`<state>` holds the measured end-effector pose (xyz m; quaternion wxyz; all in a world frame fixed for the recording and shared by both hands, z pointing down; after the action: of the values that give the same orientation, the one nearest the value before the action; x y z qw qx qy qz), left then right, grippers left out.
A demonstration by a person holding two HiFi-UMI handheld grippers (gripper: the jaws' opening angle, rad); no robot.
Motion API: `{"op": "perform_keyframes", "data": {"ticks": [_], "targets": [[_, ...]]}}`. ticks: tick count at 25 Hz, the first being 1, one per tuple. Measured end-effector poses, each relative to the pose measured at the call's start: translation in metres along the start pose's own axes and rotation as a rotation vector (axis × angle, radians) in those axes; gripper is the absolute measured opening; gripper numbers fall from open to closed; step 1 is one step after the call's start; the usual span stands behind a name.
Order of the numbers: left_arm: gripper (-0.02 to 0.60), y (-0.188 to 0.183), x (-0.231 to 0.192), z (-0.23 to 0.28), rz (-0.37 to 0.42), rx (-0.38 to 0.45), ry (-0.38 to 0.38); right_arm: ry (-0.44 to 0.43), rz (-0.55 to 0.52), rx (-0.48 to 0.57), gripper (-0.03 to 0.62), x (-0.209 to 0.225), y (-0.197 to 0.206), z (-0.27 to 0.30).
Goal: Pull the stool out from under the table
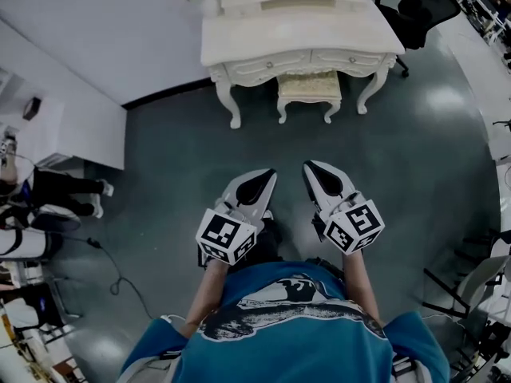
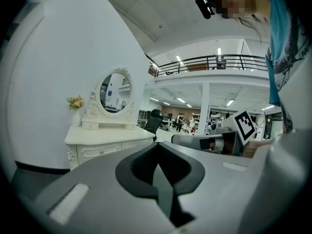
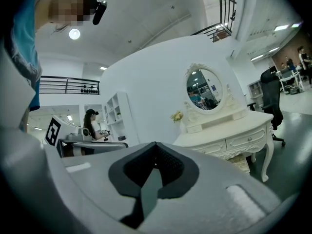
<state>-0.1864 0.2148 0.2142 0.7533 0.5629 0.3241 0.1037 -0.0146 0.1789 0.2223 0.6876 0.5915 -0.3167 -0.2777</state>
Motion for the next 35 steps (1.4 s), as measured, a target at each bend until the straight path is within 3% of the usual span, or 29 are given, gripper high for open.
{"op": "perform_keyframes", "data": {"ticks": [12, 26, 35], "targets": [[0.014, -0.024, -0.087, 0.025, -0.026, -0.038, 0.086, 0.102, 0.022, -0.036, 0.002, 0.006, 0.002, 0.071], [0.015, -0.006, -0.097, 0.058, -0.068, -0.126, 0.178, 0.207, 0.044, -0.106, 0.002, 0.022, 0.018, 0.06], [0.015, 0.008, -0.101, 0.106, -0.123, -0.159, 0.123, 0.193, 0.1, -0.13, 0.002, 0.084, 0.04, 0.063]]}}
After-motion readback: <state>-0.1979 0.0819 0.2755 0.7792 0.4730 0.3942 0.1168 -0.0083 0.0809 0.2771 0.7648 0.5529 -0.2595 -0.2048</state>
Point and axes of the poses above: the fingertips, and each gripper's own axes: z forward along the fingers, x to its right, y out of its underside, the point moved 8 cm from there along -z, backward along the fingers, and after that the axes turned 11 degrees about -z, right-handed, at the moved point
